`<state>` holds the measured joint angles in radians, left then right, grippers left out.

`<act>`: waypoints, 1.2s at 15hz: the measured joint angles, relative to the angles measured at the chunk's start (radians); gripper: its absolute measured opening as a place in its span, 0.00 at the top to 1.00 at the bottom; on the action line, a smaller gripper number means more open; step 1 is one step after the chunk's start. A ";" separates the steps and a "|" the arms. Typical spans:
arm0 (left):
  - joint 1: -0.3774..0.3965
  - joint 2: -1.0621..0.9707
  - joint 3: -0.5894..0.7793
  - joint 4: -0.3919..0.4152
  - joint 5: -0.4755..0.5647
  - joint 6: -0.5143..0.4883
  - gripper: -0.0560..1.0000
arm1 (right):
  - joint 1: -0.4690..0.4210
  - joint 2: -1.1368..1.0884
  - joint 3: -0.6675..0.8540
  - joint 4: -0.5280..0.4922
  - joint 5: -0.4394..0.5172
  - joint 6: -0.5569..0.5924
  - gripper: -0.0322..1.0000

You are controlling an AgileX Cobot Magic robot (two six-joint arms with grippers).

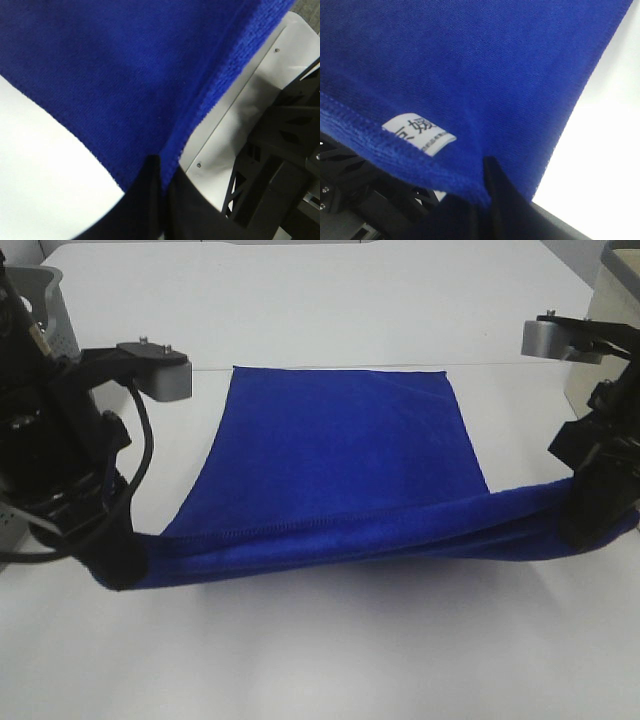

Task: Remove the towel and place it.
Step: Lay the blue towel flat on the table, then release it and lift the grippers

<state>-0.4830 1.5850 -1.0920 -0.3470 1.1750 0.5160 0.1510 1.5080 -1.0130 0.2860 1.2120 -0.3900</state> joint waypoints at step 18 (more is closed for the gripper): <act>-0.172 -0.011 0.352 -0.157 -0.158 0.053 0.95 | -0.001 -0.132 0.401 0.053 0.001 0.016 0.95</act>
<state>-0.6550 1.5740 -0.7400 -0.5040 1.0170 0.5690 0.1500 1.3760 -0.6120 0.3390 1.2130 -0.3740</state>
